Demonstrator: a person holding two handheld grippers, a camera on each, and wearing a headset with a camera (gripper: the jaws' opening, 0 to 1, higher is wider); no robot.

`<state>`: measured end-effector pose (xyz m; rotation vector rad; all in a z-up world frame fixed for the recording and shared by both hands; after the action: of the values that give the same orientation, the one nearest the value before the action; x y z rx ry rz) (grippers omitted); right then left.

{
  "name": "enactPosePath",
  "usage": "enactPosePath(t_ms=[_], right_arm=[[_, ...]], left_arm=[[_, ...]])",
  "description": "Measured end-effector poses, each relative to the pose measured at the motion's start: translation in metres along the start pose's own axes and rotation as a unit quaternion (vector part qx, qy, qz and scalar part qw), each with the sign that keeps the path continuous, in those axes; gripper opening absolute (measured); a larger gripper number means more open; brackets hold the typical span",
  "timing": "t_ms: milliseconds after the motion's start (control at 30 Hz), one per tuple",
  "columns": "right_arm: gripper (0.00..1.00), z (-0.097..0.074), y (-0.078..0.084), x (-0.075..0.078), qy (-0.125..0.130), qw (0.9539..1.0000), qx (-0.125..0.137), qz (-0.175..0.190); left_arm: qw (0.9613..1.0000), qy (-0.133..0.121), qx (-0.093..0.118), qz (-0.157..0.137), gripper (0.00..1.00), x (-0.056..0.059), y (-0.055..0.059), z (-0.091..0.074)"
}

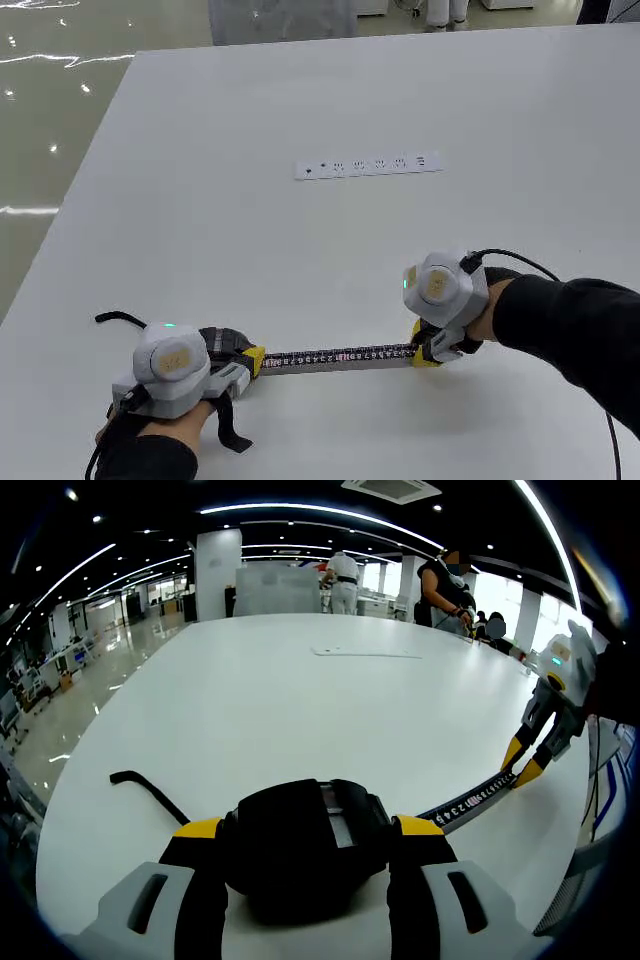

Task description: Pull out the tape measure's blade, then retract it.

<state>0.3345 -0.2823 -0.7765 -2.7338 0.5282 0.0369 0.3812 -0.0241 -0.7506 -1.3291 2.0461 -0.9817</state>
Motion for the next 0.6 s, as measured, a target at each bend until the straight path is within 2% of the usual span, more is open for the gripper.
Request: enactPosePath(t_ms=[600], right_arm=[[0.08, 0.0028, -0.0047, -0.0009, 0.002, 1.0000, -0.002, -0.008]], left_arm=[[1.0000, 0.000, -0.005, 0.003, 0.60, -0.0003, -0.0008, 0.0003]])
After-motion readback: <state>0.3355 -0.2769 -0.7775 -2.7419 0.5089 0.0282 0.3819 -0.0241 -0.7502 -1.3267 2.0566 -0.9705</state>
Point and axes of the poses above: the centre of the closed fingertips' face, and the gripper's own axes: z roughly forward along the fingers, x roughly to its right, y roughly out of its underside, the point moved 2 cm from there along -z, roughly backward along the fingers, and after that the axes turned 5 degrees about z, right-handed, at the moved point
